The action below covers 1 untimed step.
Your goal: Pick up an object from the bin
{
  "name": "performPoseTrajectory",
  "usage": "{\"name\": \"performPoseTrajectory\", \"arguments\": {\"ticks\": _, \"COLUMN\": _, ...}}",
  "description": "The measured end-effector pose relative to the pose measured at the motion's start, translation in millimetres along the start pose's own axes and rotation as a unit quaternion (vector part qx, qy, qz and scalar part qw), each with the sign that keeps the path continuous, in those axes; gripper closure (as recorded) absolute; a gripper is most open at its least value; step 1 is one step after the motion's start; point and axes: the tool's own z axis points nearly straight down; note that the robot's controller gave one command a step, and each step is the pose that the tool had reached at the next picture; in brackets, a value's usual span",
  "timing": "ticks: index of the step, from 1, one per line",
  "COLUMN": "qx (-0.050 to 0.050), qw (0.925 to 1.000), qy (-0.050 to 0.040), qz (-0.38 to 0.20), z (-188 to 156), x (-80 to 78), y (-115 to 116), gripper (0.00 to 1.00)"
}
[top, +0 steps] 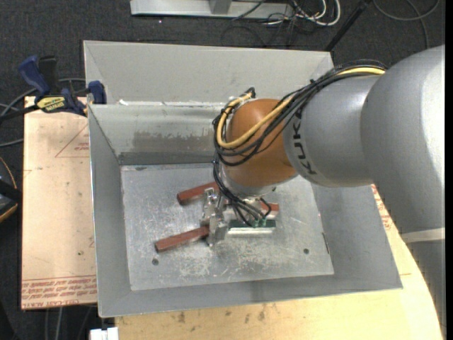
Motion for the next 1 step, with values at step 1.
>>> {"name": "performPoseTrajectory", "arguments": {"ticks": 1, "qx": 0.001, "qw": 0.9943, "qy": 0.0018, "qz": -0.106, "z": -141.3, "x": -20.0, "y": -20.1, "gripper": 1.0}}
